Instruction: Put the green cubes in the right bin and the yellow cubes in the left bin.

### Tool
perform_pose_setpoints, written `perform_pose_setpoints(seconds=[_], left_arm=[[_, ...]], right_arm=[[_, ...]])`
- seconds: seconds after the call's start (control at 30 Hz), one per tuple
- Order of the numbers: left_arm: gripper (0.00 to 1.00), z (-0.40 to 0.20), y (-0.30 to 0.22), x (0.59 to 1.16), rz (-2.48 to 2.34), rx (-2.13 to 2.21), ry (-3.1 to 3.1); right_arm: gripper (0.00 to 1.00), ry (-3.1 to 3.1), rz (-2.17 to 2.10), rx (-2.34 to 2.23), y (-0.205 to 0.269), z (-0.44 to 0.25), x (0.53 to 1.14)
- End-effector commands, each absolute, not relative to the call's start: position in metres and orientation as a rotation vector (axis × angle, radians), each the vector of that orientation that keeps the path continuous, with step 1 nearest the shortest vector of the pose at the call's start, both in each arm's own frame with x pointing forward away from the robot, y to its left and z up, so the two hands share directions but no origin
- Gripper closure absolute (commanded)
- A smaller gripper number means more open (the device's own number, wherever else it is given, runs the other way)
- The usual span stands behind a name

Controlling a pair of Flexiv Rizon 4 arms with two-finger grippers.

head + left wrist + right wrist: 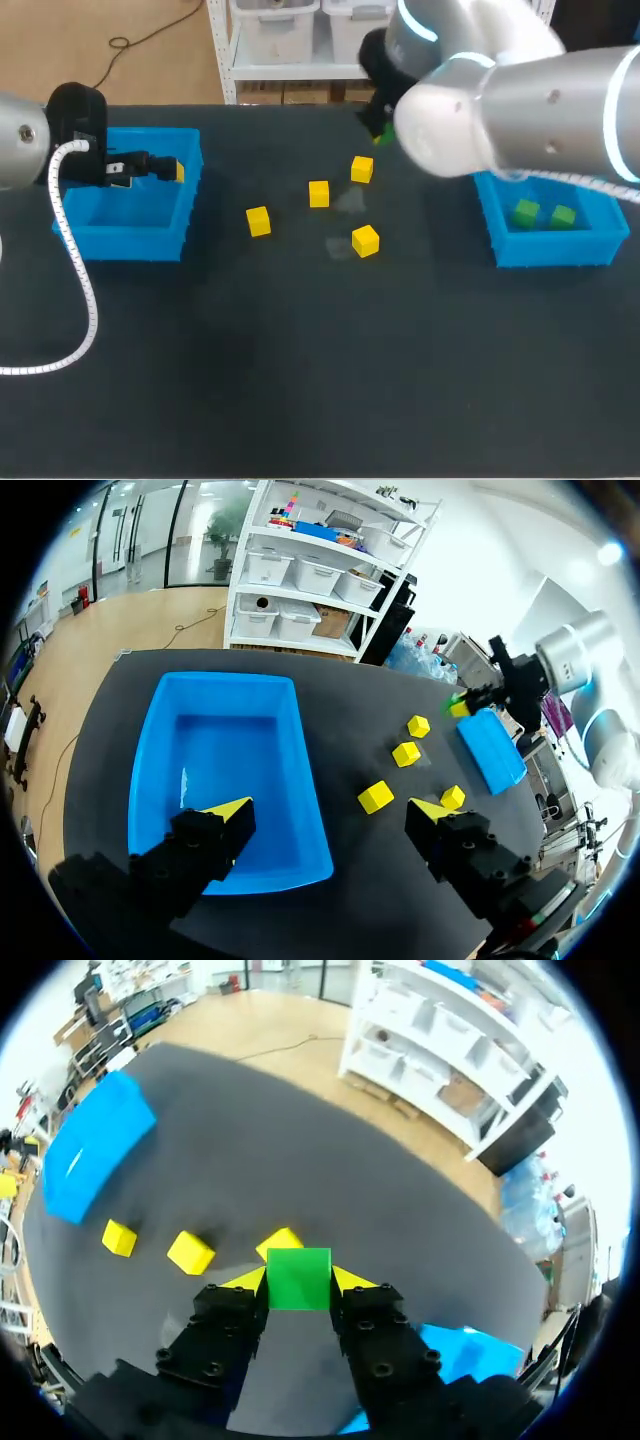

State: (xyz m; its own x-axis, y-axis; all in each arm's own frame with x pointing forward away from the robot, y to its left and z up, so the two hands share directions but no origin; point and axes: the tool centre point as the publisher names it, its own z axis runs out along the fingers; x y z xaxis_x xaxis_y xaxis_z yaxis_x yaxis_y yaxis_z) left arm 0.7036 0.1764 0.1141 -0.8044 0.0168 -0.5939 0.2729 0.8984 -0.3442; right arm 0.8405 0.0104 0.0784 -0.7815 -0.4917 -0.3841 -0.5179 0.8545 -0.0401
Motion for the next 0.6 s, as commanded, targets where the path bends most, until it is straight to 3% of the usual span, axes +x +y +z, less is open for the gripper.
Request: perform_pose_setpoints(seconds=[0.03, 0.27, 0.6], left_arm=[[0.00, 0.115, 0.175, 0.704, -0.551, 0.202, 2.460], [0.00, 0.115, 0.175, 0.704, -0.551, 0.202, 2.460], [0.00, 0.115, 0.175, 0.704, -0.551, 0.202, 2.460]], right_arm=[[1.00, 2.515, 0.086, -0.648, -0.033, 0.126, 0.805], [1.00, 2.493, 0.030, -0.460, -0.097, 0.150, 0.790], [1.00, 2.542, 0.077, -0.198, -0.168, 0.129, 0.759]])
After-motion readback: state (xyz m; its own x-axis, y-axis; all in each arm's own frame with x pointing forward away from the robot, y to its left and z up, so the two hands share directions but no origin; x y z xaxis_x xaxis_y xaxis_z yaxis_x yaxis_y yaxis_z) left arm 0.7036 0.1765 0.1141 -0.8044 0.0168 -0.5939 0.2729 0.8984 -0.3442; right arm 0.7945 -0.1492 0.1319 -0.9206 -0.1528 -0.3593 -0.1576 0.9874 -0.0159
